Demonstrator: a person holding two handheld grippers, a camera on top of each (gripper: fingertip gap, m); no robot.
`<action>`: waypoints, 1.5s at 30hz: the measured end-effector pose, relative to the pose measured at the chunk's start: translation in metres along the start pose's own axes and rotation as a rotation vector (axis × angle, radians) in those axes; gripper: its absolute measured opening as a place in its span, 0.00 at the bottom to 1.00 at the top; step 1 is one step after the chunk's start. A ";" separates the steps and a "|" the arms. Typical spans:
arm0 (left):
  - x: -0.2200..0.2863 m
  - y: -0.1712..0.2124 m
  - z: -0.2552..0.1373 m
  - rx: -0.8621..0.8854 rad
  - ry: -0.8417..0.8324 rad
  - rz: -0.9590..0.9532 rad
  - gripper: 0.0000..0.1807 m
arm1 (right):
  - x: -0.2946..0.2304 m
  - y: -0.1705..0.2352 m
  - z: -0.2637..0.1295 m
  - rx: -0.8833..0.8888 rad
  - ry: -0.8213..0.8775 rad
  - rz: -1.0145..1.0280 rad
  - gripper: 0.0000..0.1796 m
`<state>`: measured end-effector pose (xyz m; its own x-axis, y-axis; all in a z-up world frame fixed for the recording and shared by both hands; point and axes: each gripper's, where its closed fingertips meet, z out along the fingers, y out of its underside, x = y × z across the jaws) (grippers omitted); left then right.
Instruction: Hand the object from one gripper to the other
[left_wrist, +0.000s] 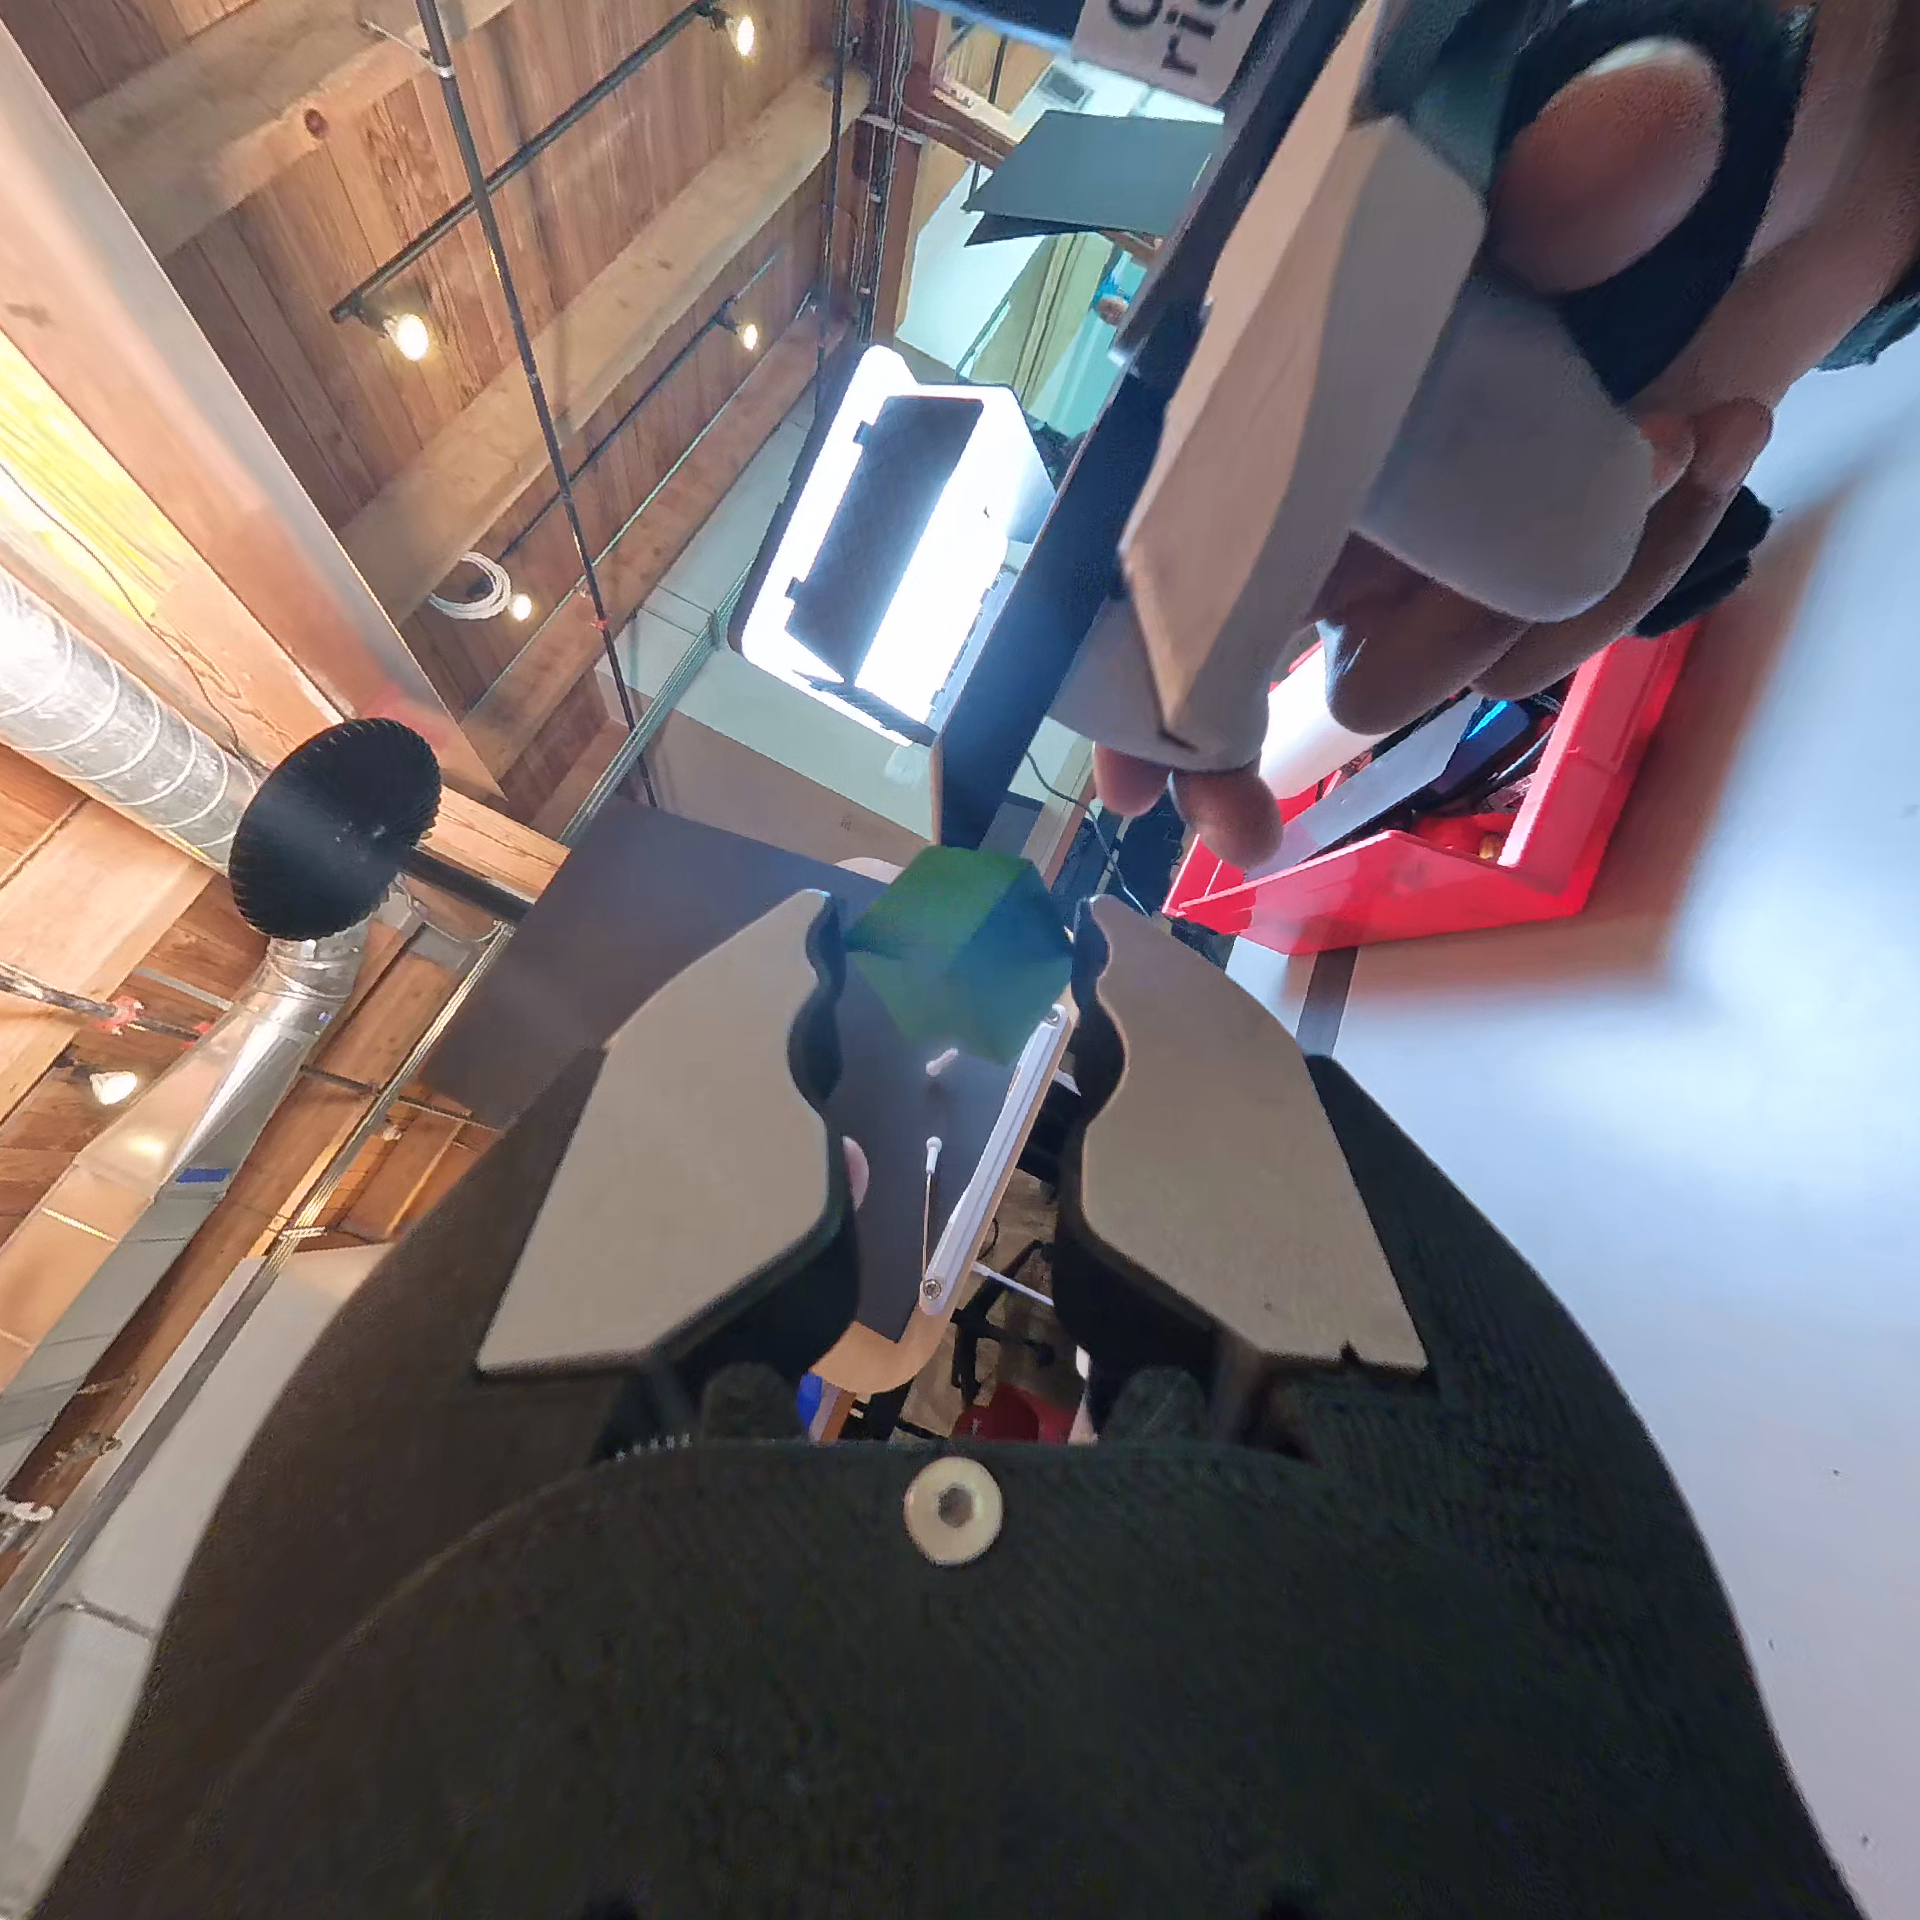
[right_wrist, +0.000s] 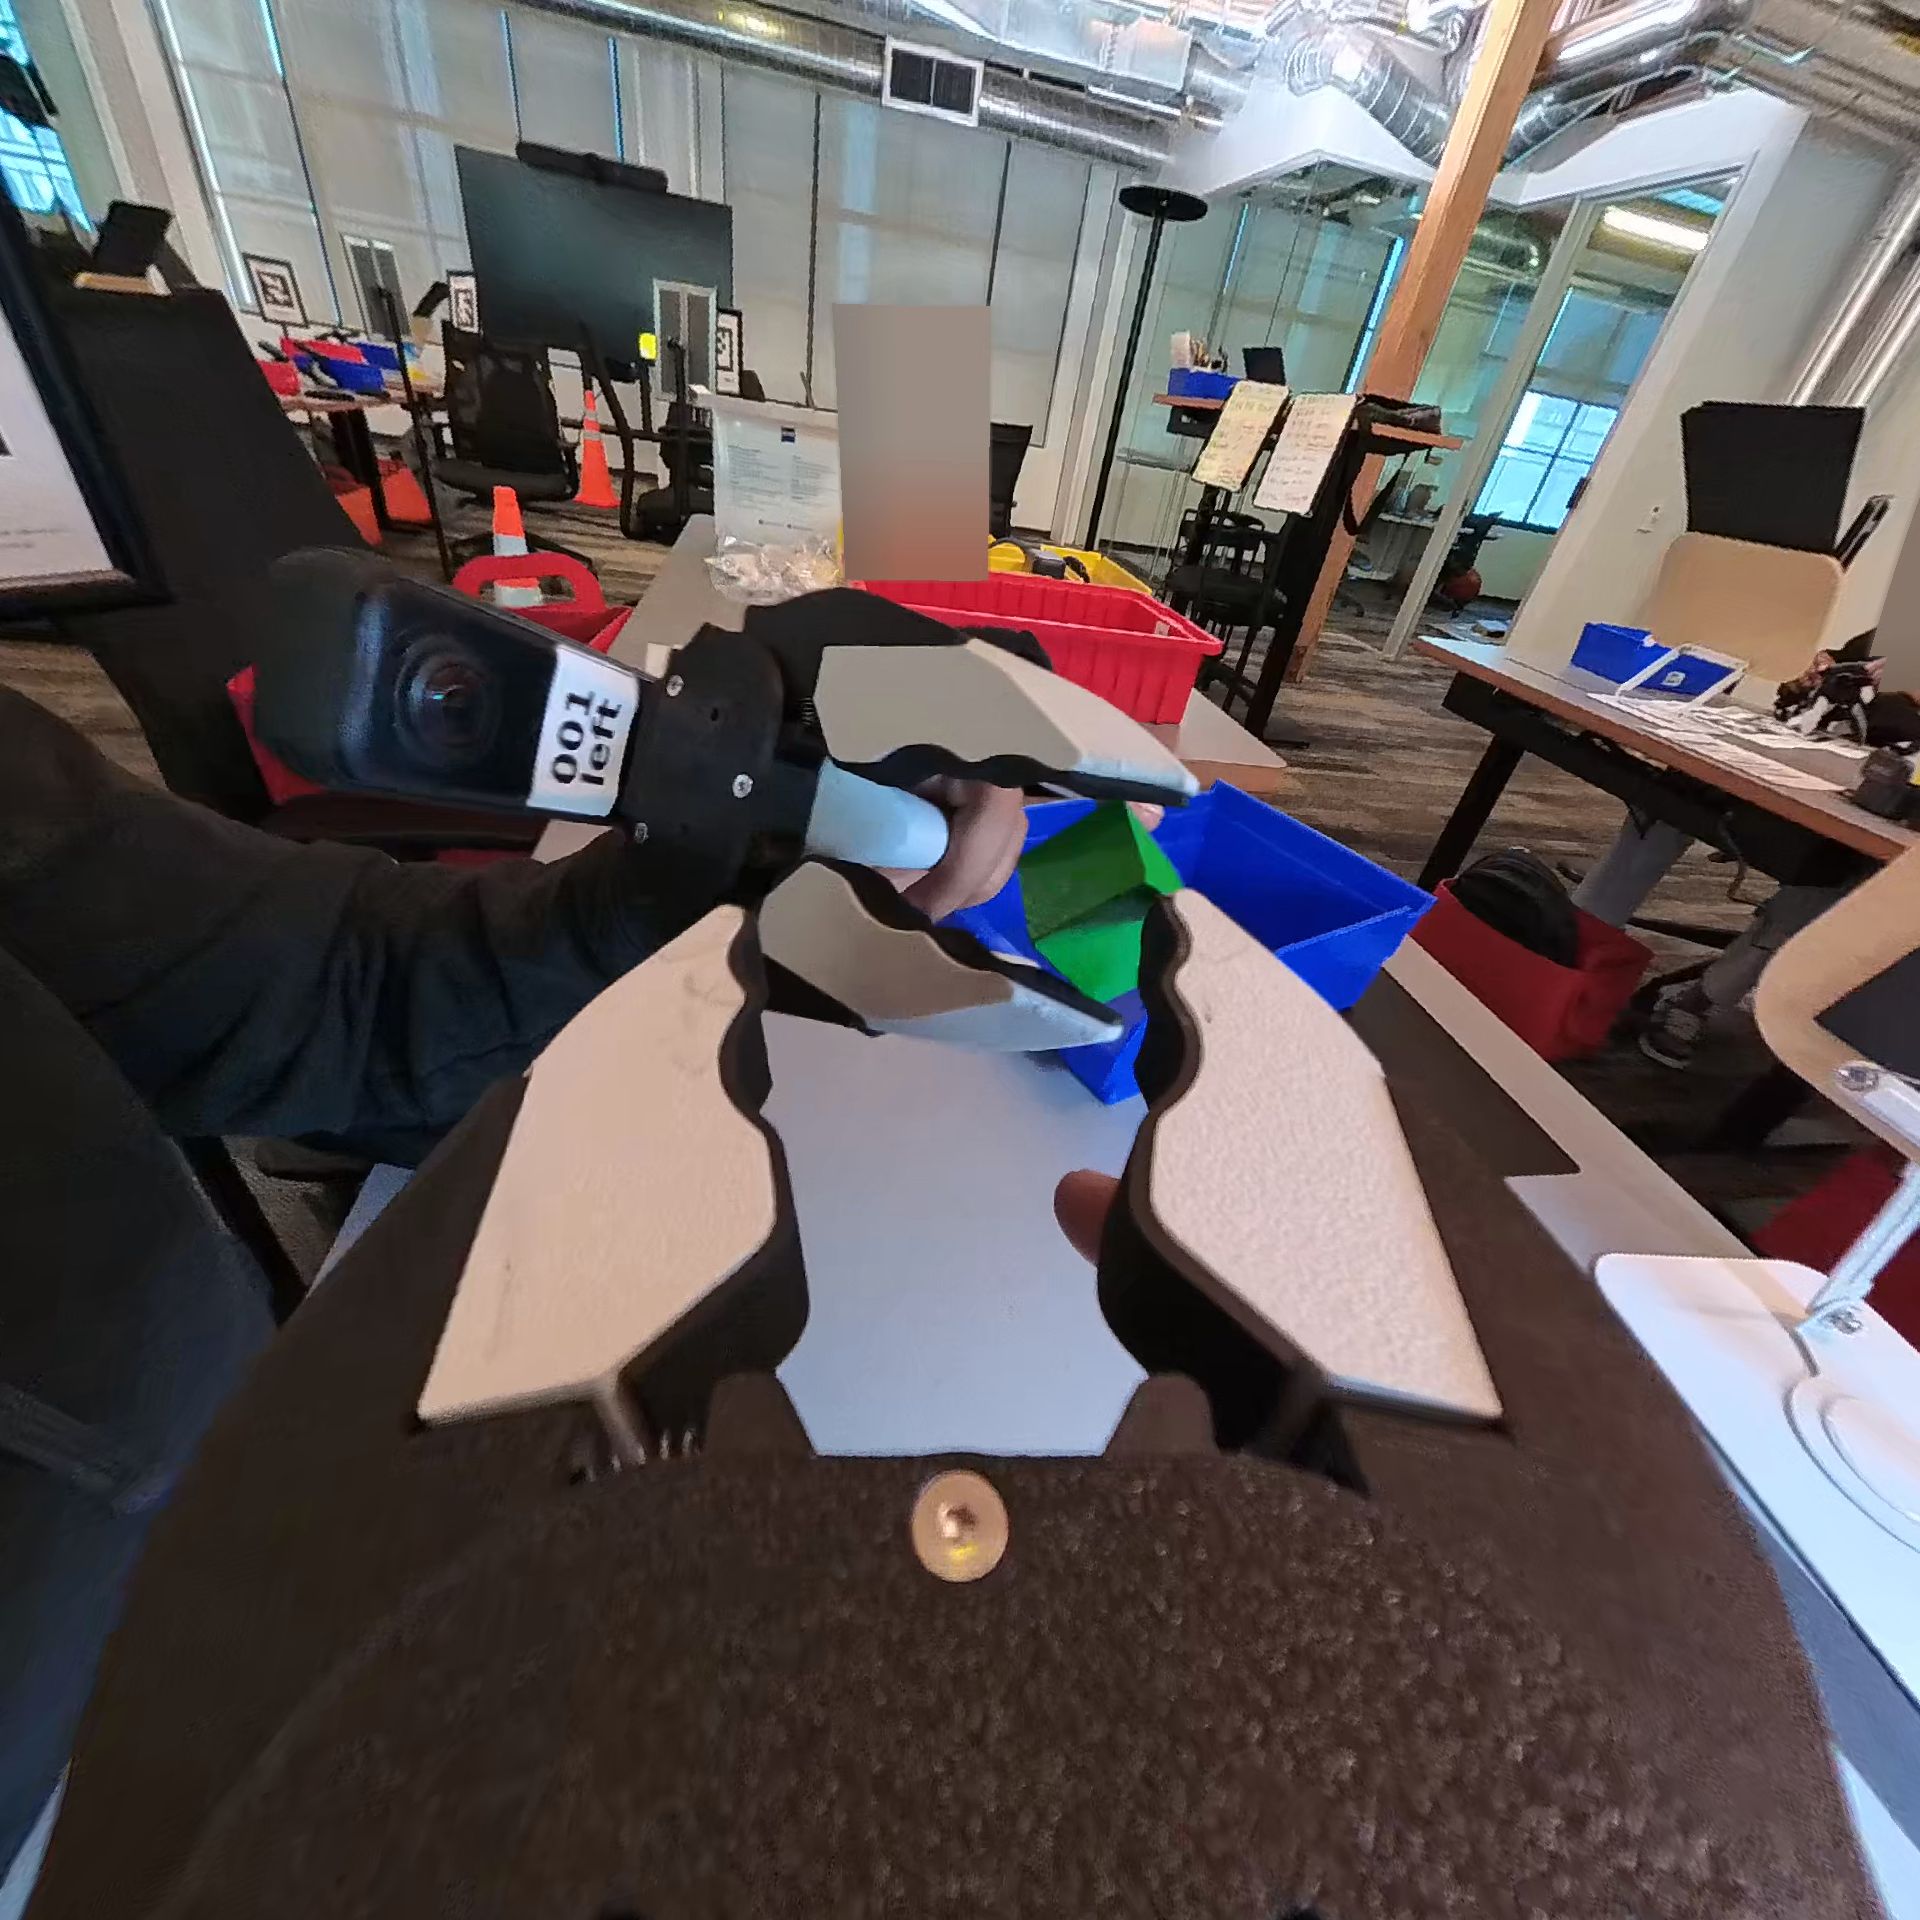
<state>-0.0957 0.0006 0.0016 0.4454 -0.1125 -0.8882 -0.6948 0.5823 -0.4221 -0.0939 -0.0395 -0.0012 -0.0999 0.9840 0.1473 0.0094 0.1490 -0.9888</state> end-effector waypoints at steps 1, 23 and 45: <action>-0.001 0.001 0.000 -0.003 -0.001 -0.006 0.23 | -0.003 -0.002 0.000 0.010 -0.011 -0.002 0.38; 0.005 -0.003 0.002 0.023 0.008 -0.009 0.23 | 0.017 0.007 -0.002 0.062 -0.112 0.364 0.33; -0.005 0.004 -0.003 0.025 -0.022 -0.050 0.18 | 0.017 -0.004 -0.003 0.117 -0.023 0.199 0.29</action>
<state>-0.1025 0.0016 0.0038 0.4919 -0.1246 -0.8617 -0.6573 0.5959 -0.4614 -0.0924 -0.0227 0.0050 -0.1307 0.9901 -0.0505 -0.0843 -0.0618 -0.9945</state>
